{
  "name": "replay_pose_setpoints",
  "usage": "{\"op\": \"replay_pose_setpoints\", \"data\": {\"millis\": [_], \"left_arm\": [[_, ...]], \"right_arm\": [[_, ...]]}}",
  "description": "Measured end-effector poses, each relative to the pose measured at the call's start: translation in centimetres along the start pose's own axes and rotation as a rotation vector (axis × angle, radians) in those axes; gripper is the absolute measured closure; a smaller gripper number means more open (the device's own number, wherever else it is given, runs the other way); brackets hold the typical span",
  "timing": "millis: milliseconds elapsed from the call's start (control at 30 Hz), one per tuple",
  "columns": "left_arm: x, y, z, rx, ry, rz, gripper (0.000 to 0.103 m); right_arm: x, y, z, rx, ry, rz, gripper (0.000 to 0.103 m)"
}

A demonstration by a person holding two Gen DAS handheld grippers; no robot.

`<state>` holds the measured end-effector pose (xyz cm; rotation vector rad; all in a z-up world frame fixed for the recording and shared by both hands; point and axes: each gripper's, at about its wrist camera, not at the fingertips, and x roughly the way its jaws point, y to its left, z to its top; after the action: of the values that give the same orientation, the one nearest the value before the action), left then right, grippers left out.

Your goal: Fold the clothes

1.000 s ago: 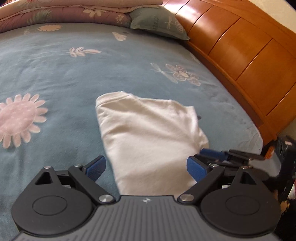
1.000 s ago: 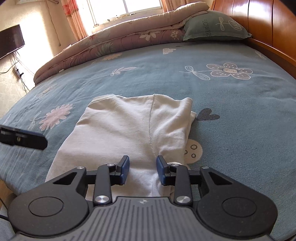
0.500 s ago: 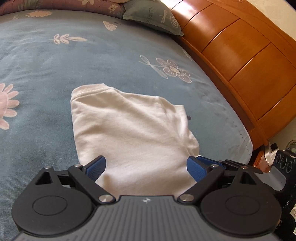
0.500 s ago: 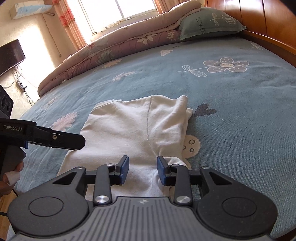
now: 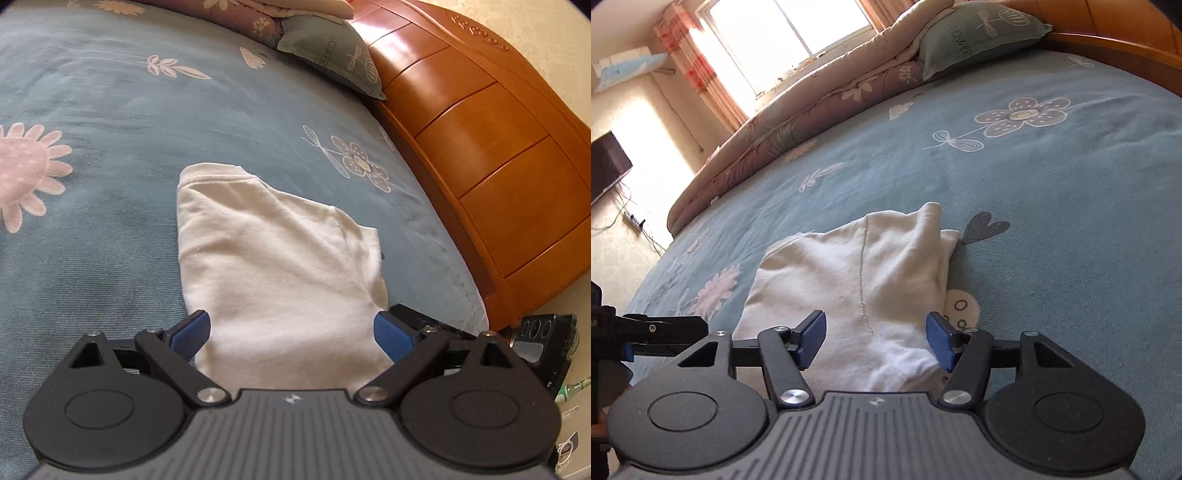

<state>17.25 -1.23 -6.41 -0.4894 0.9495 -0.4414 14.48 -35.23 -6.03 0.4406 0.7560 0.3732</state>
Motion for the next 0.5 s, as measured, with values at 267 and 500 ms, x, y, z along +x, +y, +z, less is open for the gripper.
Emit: {"op": "replay_pose_setpoints", "data": {"millis": [267,500], "left_arm": [[0.8,4.8,-1.0,-0.245,0.025,-0.101,0.008],[2.1,6.5,-0.6,-0.318,0.015,-0.210,0.004]], "right_arm": [[0.1,-3.4,-1.1,0.188,0.064,0.091,0.022],[1.6,-4.0,-0.6,0.249,0.067,0.175,0.014]]}}
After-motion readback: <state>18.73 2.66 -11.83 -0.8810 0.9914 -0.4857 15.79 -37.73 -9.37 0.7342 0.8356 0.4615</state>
